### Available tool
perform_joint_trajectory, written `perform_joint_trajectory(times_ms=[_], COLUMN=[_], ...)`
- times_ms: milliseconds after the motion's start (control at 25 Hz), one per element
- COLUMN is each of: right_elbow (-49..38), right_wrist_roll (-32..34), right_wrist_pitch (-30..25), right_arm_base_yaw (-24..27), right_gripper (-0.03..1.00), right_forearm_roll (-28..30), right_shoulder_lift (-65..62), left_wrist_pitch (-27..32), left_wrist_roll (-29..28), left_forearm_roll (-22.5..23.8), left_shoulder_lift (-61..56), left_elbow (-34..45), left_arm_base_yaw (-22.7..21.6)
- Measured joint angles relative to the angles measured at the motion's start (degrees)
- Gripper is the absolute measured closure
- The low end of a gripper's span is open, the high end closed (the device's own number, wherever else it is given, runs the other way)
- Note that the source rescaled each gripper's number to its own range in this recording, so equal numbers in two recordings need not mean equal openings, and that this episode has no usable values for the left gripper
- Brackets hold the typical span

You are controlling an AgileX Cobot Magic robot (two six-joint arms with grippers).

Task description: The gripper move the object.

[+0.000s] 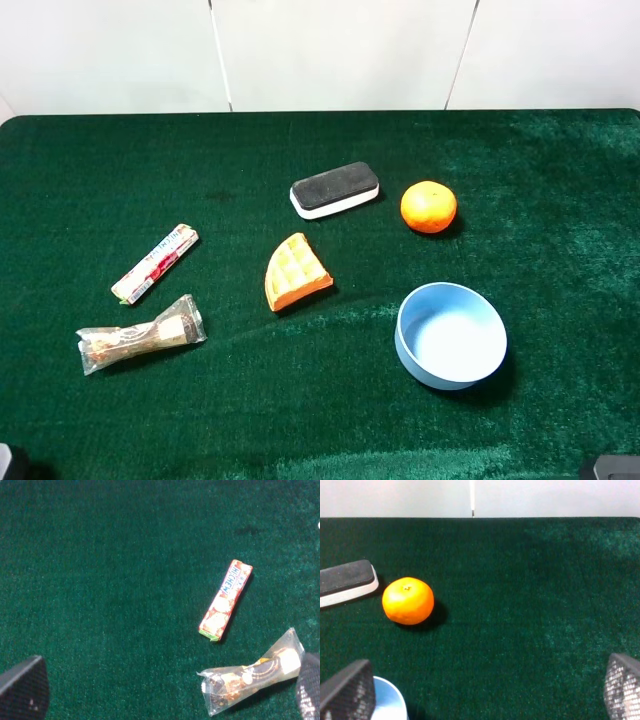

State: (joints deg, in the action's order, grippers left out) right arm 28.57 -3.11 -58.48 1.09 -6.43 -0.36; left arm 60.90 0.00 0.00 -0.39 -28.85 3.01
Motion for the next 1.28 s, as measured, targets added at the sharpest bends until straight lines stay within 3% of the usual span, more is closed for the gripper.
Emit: perform_joint_trajectory(times_ms=[400, 800, 920, 1040, 1280], right_elbow=[0.05, 5.28, 7.25, 9.62, 13.68], right_wrist_roll=[0.97, -2.03, -4.29, -3.91, 2.66], right_wrist_pitch=[0.29, 10.79, 13.21, 16.27, 23.54], right_arm_base_yaw=[0.00, -0.35, -3.89, -10.52, -21.74], right_gripper=[-0.03, -0.03, -0.03, -0.03, -0.03], right_forearm_roll=[-0.30, -4.14, -4.39, -2.66, 2.38], right_shoulder_lift=[3.38, 26.12, 33.26, 40.27, 54.05], left_wrist_pitch=[0.00, 0.00, 0.00, 0.00, 0.00], left_wrist_roll=[0.00, 0.00, 0.00, 0.00, 0.00], left_forearm_roll=[0.00, 0.00, 0.00, 0.00, 0.00], left_shoulder_lift=[0.00, -0.02, -0.02, -0.02, -0.02], left_elbow=[0.00, 0.00, 0.00, 0.00, 0.00], left_arm_base_yaw=[0.00, 0.00, 0.00, 0.00, 0.00])
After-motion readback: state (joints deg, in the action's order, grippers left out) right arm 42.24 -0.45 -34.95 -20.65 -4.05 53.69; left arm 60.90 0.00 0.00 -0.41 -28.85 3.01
